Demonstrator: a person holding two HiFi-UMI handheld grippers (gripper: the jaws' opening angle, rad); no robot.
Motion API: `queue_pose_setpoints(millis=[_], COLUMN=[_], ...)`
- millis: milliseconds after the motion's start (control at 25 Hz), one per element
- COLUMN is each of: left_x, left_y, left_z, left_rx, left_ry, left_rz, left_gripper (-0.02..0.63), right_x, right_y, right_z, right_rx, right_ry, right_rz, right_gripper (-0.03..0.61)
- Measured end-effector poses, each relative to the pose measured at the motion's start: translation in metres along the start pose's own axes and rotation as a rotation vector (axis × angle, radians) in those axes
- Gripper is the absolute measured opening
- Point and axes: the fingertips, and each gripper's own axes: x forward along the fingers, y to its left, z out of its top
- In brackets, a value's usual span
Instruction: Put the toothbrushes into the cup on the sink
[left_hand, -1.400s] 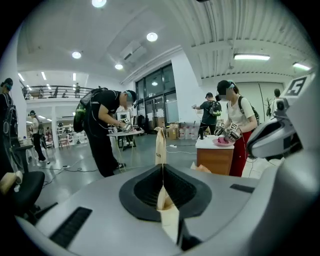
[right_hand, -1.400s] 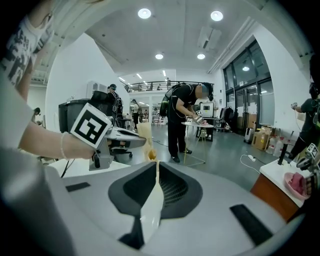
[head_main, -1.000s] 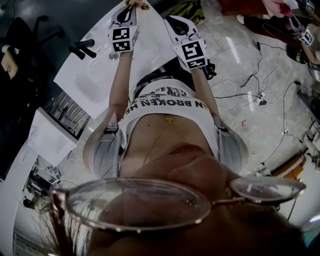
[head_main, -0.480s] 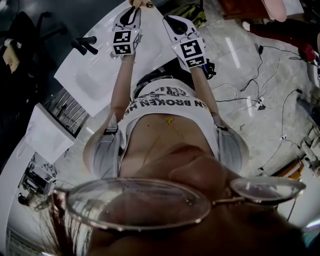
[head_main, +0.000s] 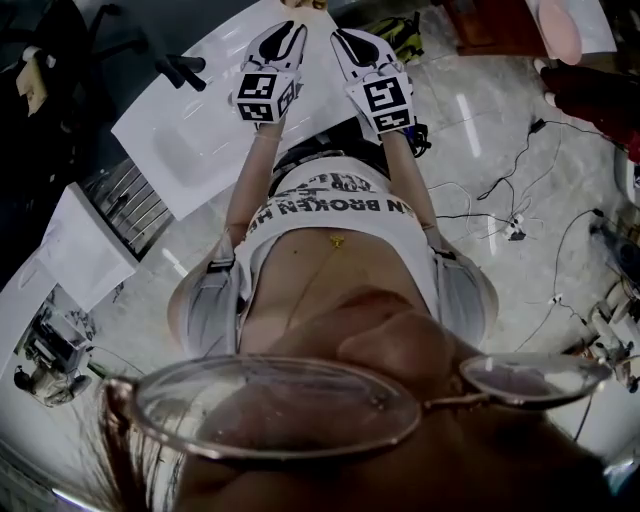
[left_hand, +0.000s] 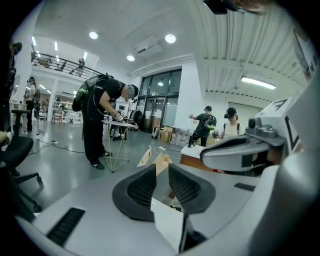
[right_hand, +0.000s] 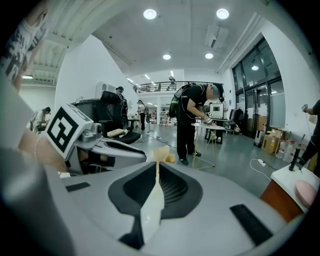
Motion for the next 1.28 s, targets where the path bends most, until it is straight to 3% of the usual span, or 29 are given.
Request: queue_pose_setpoints(millis=[360, 920, 1280], left_x=[-0.041, -0.090, -0.101], left_y=[-0.011, -0.013, -0.016], left_z=[0.013, 0.042, 0.053], left_rx=[0.033, 0.021, 0.028], left_ry=[-0.037, -0.110, -0.133], left_rz=[0.027, 0.094, 0.094], left_gripper=[0.017, 0.014, 0.014], right_x=[0.006, 0.000, -0.006], right_y=[0.029, 0.063, 0.068], right_z=[0.016, 0.048, 0.063], right_rx=[-0.037, -0.081, -0.099], right_ry=[-0.034, -0.104, -0.120], right_rz=[0.074, 0.131, 0.125], right_gripper=[0.037, 0.035, 0.035])
